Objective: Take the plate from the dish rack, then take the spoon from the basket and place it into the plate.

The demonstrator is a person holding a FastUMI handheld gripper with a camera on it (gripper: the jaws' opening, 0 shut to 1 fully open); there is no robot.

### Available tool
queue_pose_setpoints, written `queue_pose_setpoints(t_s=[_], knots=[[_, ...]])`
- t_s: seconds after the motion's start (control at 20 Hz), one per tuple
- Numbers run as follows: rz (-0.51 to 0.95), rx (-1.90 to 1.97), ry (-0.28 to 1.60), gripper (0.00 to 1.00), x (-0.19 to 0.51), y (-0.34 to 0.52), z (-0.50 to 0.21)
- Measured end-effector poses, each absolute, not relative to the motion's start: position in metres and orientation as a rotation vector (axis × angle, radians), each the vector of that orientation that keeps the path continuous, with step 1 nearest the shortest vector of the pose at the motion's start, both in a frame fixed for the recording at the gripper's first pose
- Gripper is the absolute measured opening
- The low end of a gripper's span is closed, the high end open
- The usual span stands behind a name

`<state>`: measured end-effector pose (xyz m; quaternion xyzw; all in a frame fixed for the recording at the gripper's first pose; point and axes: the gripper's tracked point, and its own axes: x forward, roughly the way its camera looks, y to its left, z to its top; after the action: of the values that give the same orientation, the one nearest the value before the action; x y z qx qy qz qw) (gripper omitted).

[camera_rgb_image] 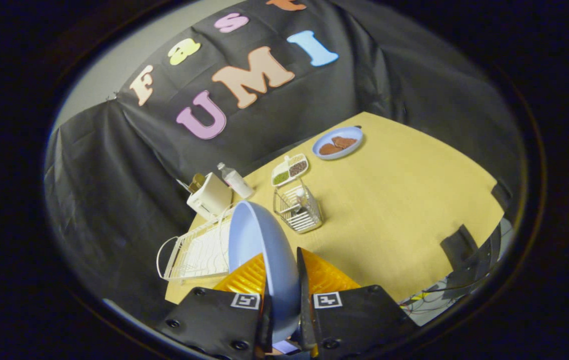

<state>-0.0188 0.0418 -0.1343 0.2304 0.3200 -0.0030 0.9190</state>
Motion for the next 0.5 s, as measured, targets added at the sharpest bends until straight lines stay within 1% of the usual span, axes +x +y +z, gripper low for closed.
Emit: queue_pose_setpoints(t_s=[0.35, 0.5], knots=[[-0.034, 0.582, 0.742, 0.24, -0.013, 0.011, -0.213], [-0.035, 0.594, 0.751, 0.24, -0.006, 0.006, -0.229]])
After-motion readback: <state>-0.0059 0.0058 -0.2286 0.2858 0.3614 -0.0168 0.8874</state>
